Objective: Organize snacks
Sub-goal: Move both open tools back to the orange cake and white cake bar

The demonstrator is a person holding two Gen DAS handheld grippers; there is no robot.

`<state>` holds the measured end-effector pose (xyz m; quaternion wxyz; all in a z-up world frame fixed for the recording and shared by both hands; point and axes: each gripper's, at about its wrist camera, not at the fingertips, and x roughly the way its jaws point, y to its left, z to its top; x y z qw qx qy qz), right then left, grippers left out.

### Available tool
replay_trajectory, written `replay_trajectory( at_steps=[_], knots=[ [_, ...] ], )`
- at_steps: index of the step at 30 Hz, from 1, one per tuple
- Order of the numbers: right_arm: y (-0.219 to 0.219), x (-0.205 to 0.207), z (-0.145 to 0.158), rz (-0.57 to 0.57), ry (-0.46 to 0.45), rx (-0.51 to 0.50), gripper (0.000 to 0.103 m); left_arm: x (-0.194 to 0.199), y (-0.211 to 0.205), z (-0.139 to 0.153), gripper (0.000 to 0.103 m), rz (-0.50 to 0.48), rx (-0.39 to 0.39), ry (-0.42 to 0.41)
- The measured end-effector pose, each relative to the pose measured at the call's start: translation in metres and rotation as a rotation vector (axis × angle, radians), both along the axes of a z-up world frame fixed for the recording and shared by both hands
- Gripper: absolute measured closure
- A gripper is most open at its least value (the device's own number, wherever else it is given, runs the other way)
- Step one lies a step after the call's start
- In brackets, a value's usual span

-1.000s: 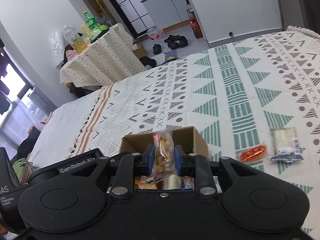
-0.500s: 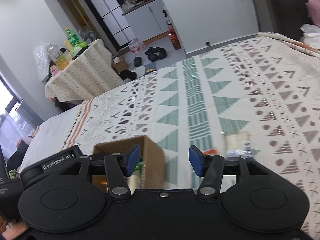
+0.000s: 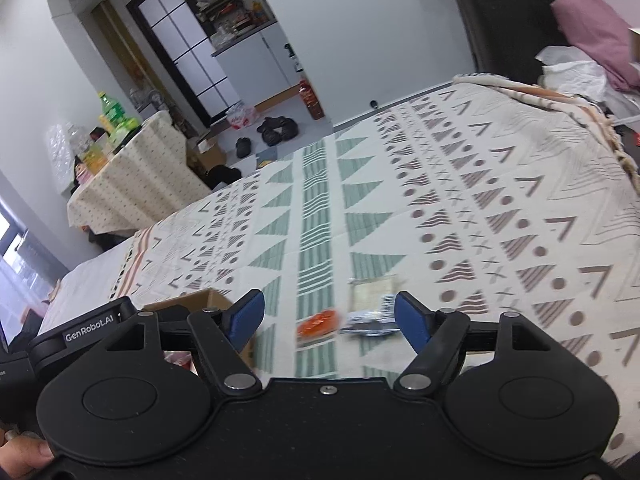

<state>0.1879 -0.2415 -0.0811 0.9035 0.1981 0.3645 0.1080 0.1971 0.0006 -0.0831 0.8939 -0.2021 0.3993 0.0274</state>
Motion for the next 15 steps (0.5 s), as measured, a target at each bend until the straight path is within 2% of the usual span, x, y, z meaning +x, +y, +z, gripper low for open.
replay_trajectory(
  at_steps=[15],
  knots=[
    [-0.060,0.003,-0.043,-0.042,0.054,0.052,0.027,0.013,-0.052,-0.025,0.009,-0.097,0.076,0.006]
  ],
)
